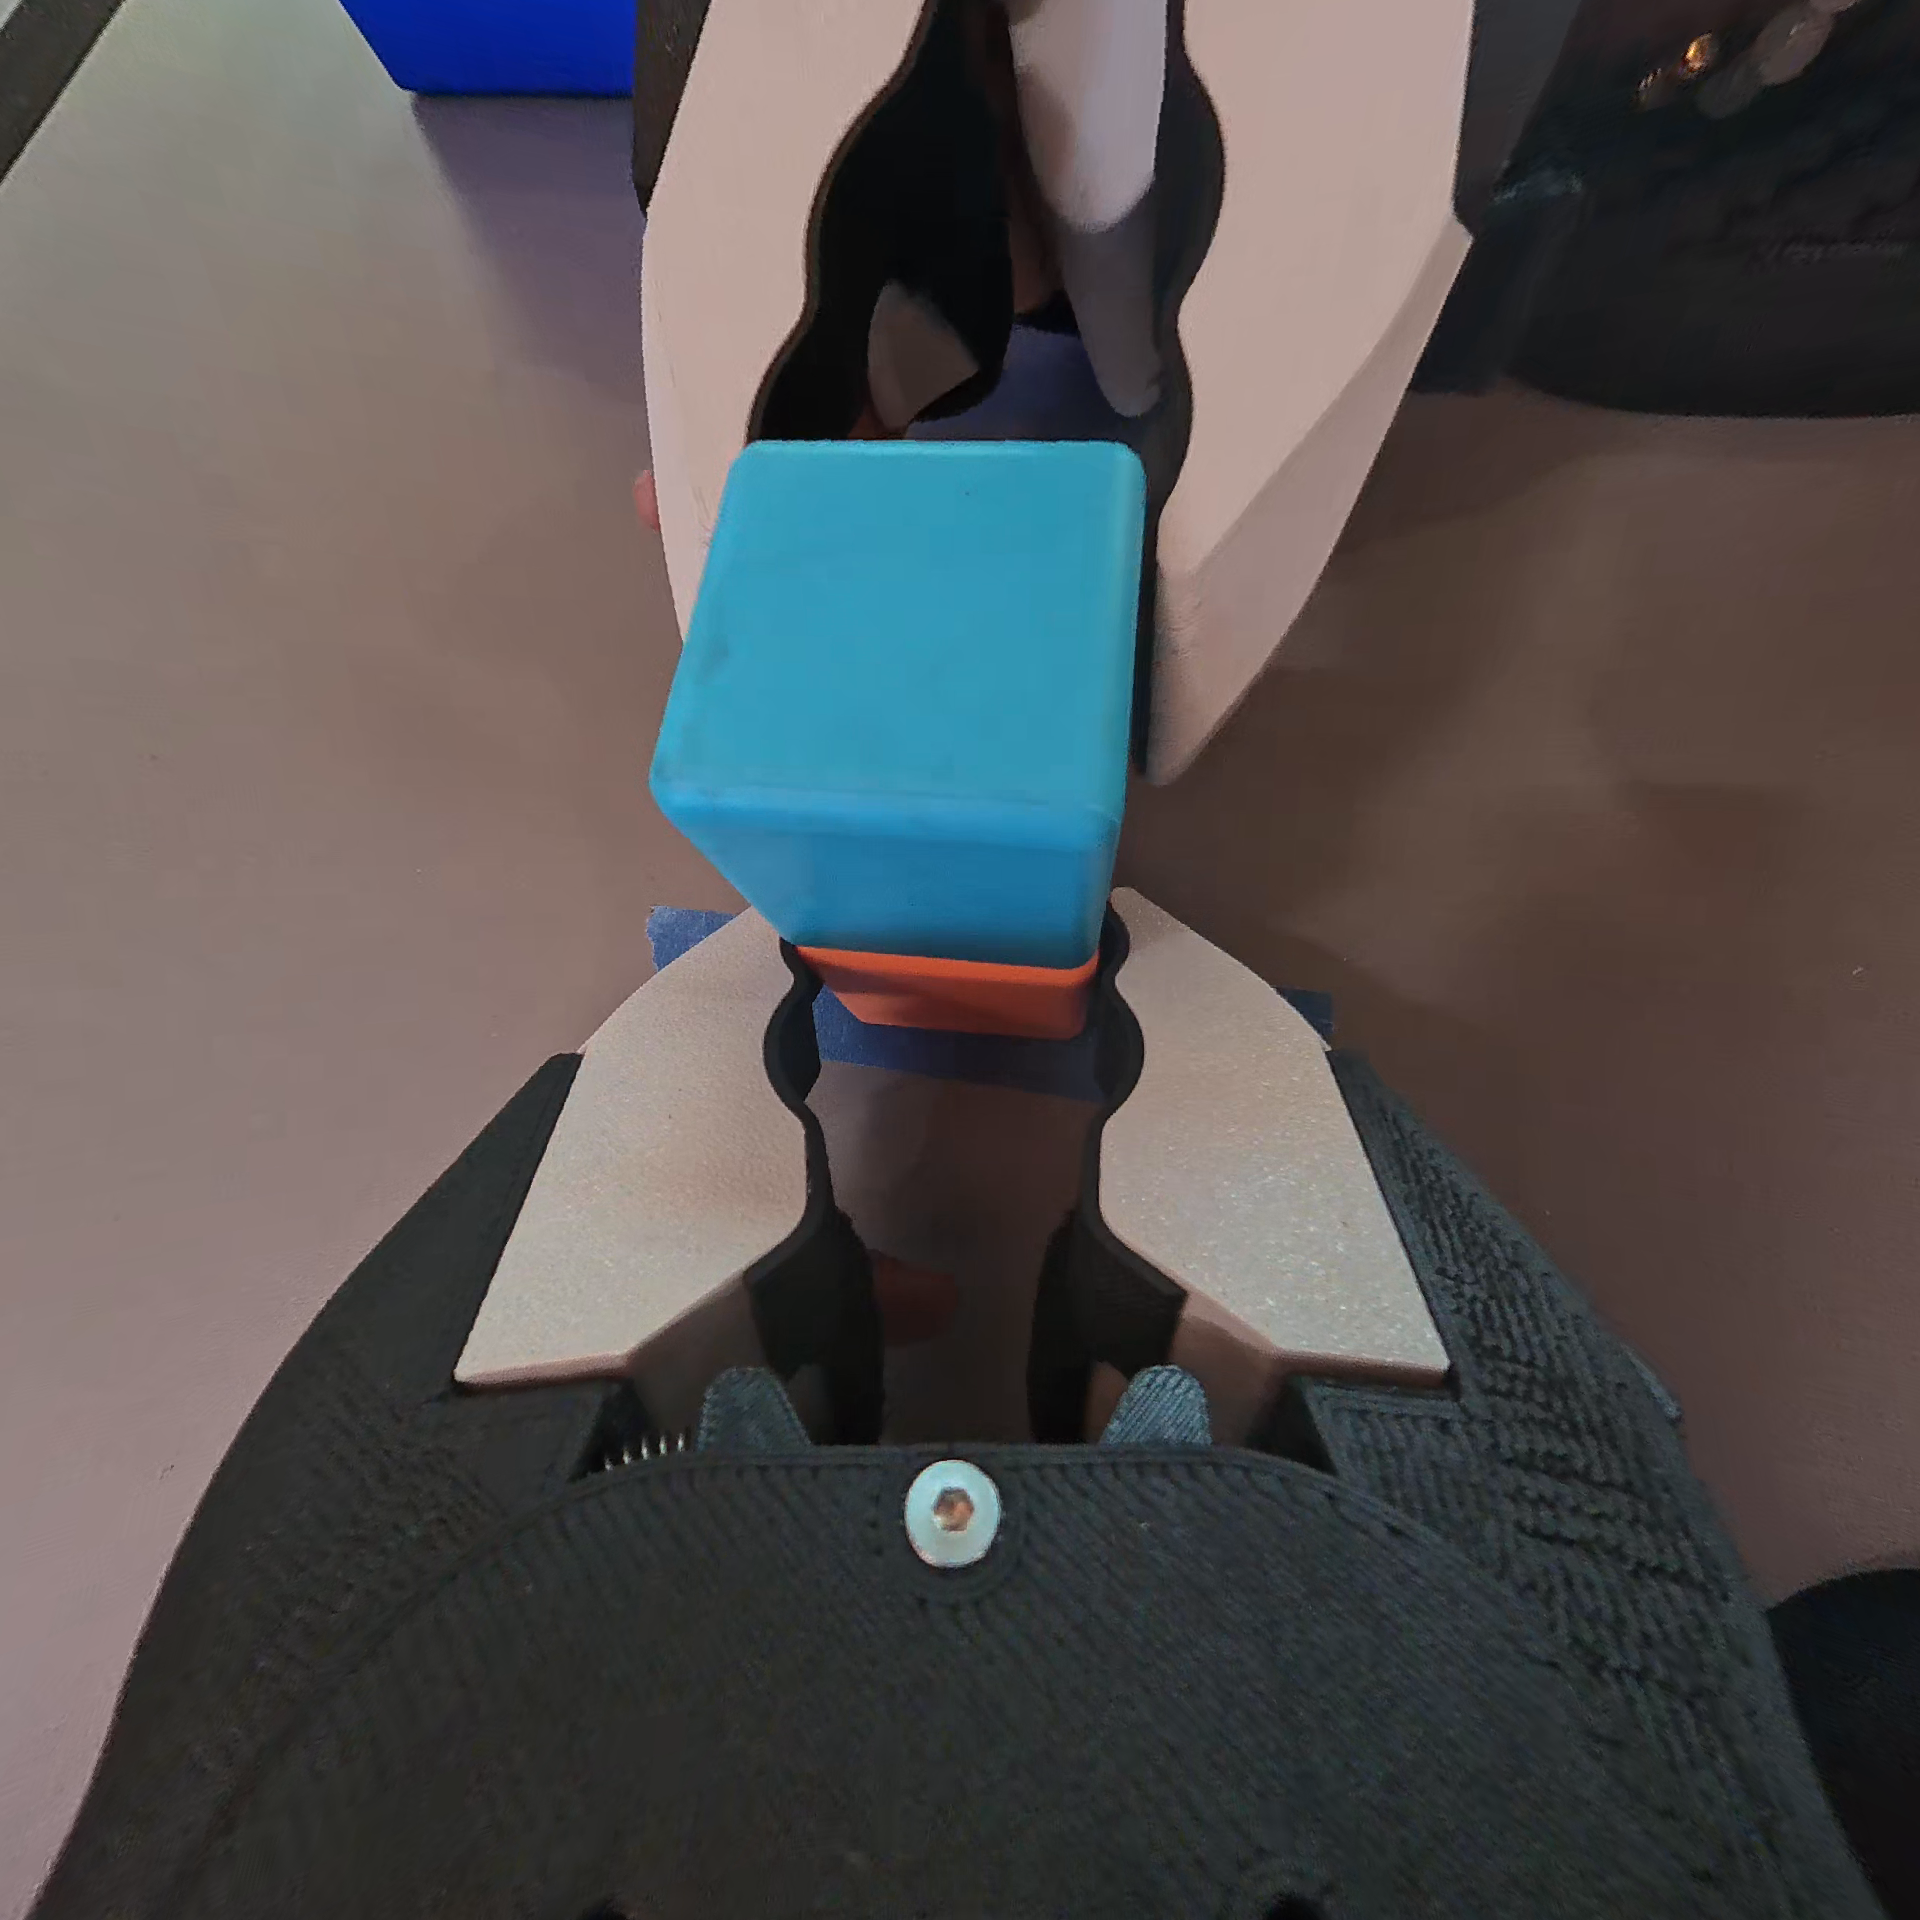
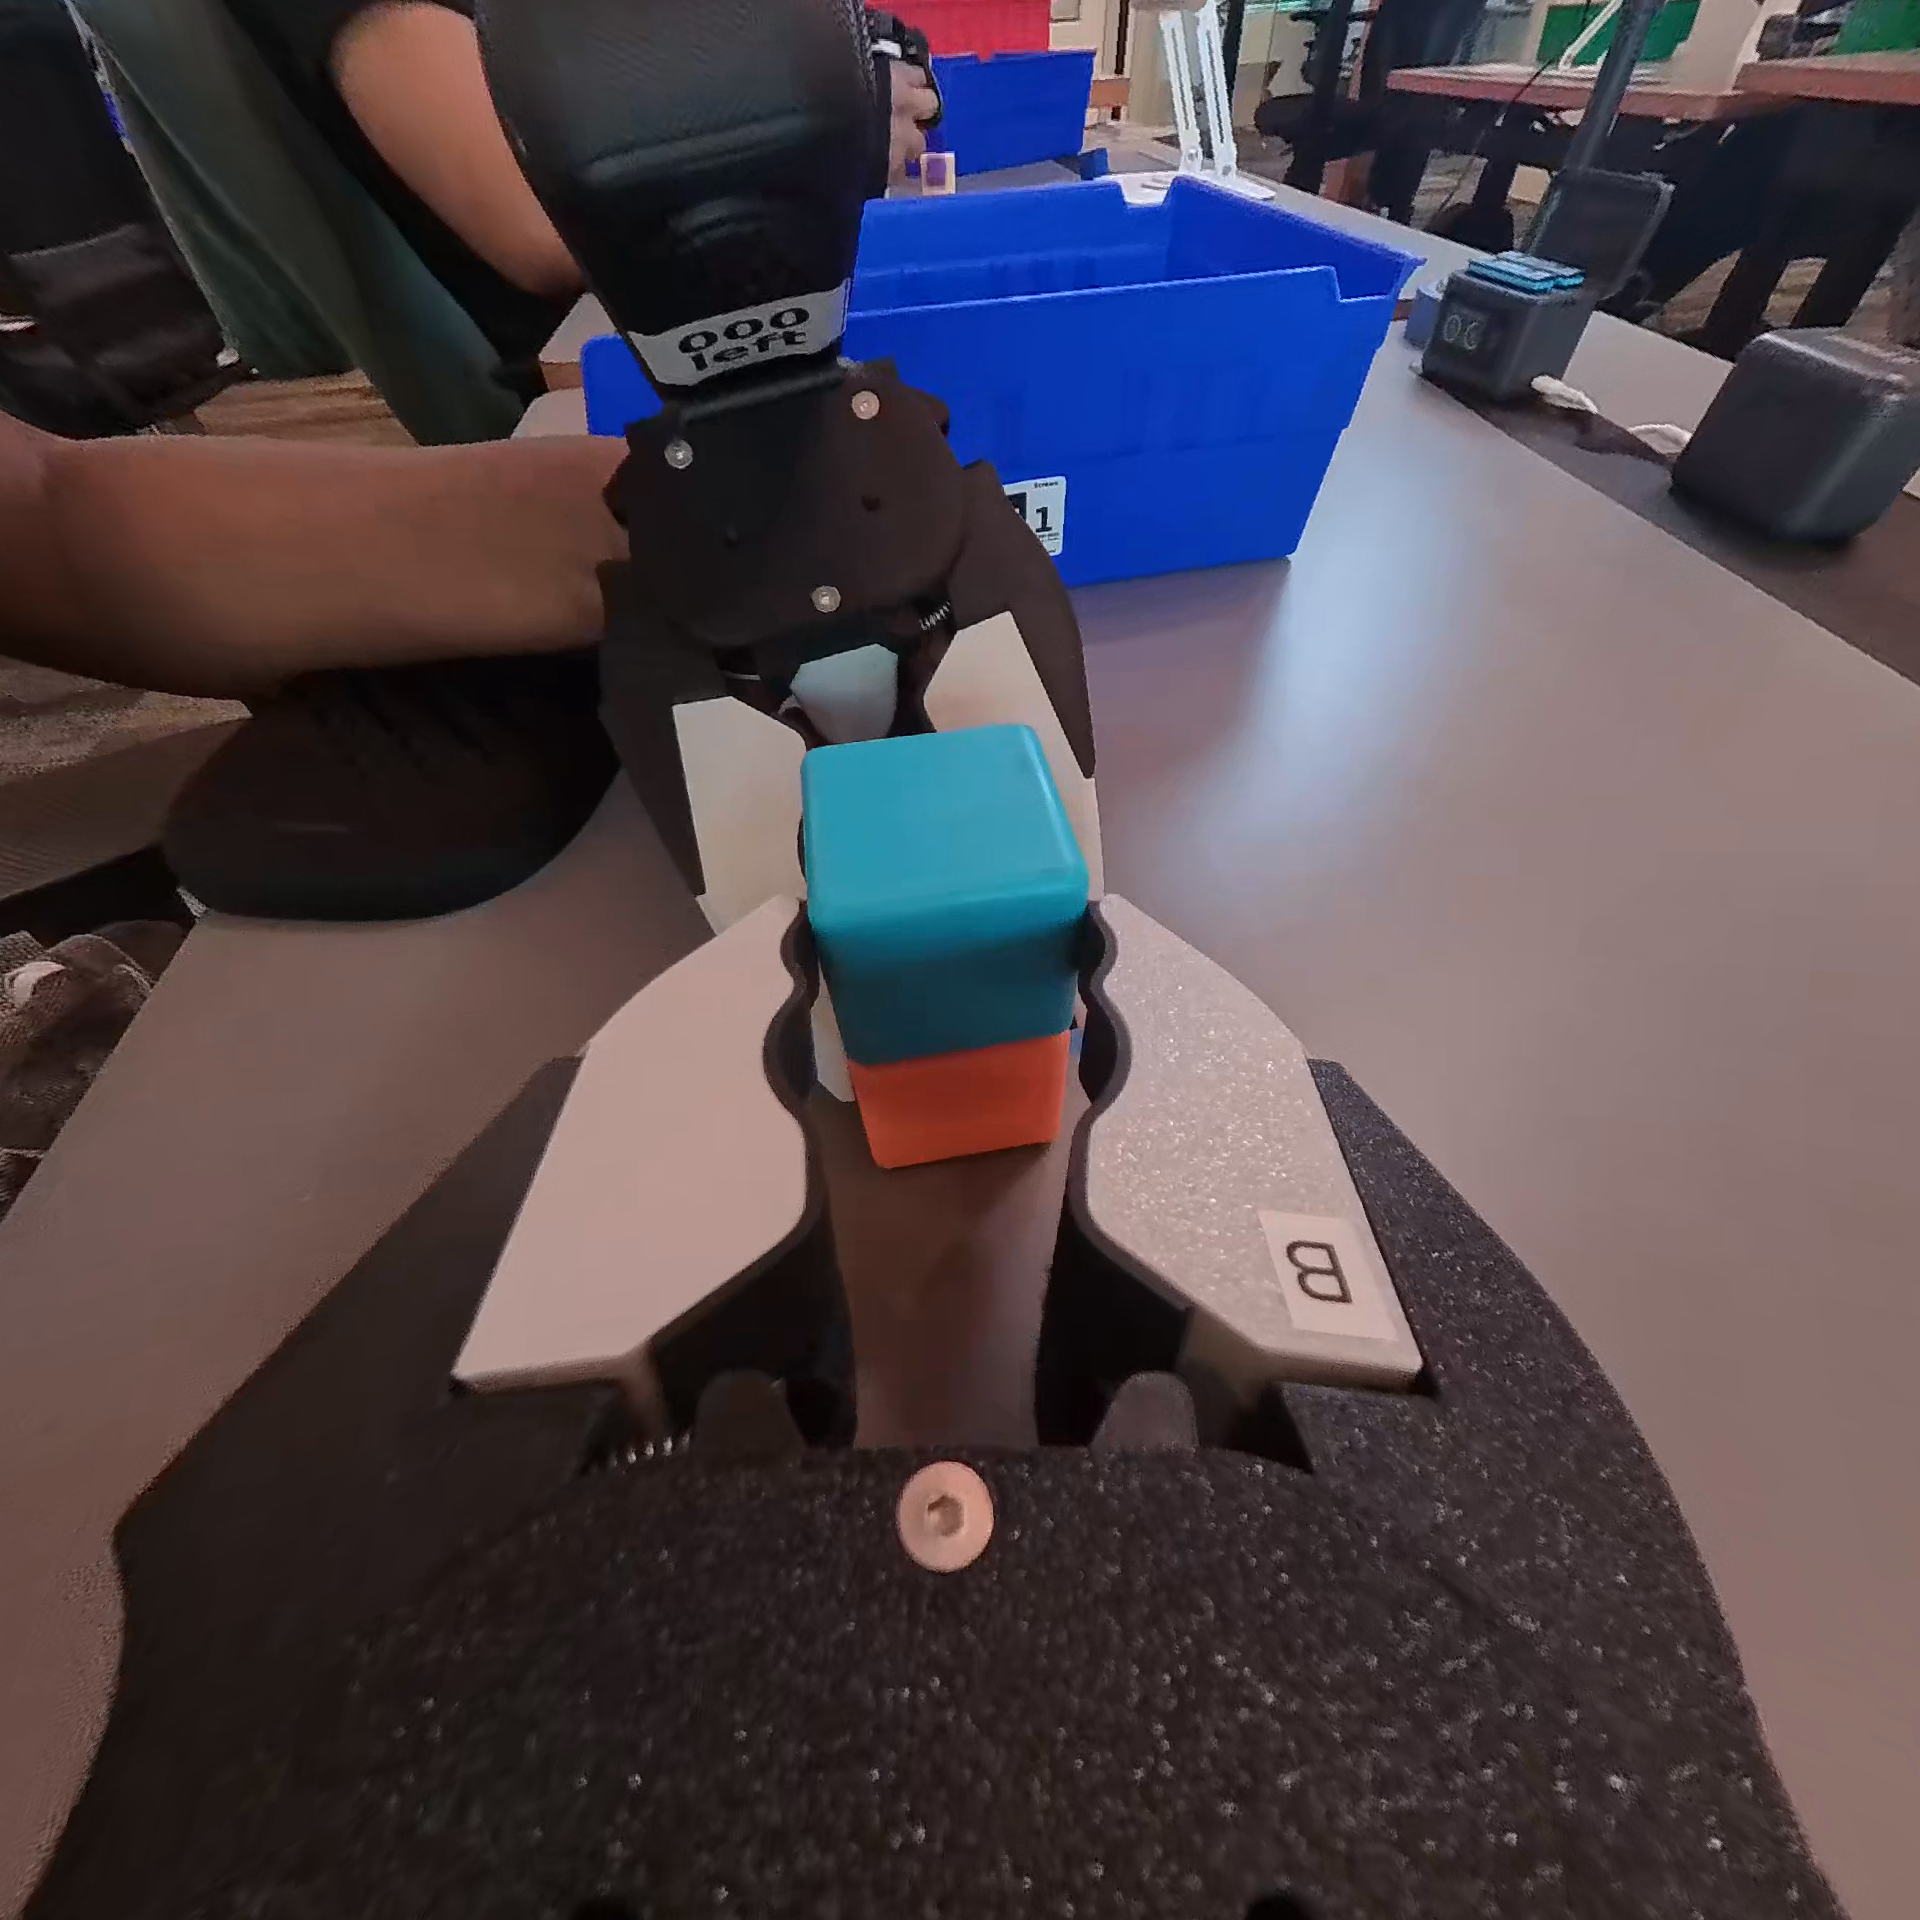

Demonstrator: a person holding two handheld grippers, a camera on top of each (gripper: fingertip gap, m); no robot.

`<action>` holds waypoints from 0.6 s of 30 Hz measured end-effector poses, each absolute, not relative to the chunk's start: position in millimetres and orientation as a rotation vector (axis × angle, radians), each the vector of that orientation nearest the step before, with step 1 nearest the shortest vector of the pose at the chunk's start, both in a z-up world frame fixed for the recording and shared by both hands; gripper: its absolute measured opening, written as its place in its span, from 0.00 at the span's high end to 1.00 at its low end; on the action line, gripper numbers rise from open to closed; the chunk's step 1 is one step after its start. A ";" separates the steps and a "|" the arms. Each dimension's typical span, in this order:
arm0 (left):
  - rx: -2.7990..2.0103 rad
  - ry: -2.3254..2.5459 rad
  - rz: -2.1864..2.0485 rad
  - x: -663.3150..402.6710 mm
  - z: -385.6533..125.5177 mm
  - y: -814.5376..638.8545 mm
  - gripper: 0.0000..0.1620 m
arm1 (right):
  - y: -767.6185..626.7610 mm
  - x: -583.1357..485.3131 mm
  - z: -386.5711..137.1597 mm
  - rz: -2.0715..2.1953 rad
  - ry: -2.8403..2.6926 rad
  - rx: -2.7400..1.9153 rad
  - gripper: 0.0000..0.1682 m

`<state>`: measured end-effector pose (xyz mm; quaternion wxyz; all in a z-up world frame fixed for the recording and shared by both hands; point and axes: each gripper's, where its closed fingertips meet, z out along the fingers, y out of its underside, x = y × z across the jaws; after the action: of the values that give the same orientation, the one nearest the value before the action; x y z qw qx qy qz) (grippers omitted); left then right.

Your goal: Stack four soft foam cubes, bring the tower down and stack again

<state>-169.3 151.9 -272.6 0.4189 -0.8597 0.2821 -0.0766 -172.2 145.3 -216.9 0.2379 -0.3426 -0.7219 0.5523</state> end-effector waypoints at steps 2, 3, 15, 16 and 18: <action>-2.180 0.686 -0.149 -173.5 -273.5 150.3 0.66 | 145.4 -172.0 -217.2 1.501 -1.976 -0.934 0.72; -2.195 0.675 -0.116 -177.0 -270.1 146.9 0.61 | 145.3 -171.9 -217.3 1.497 -1.976 -0.932 0.71; -2.423 -0.013 0.453 -335.9 -133.5 -44.4 0.55 | 144.3 -170.9 -217.5 1.488 -1.977 -0.923 0.72; -2.518 -0.087 0.503 -356.8 -144.8 -65.4 0.55 | 144.0 -170.8 -217.4 1.487 -1.979 -0.920 0.72; -2.693 -0.158 0.487 -381.3 -176.8 -93.1 0.55 | 144.0 -170.8 -217.6 1.486 -1.979 -0.919 0.72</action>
<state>-381.3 -93.1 -176.8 0.1986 -0.9628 -0.0565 0.1741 -170.8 144.0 -217.6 0.2481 -0.3372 -0.7262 0.5453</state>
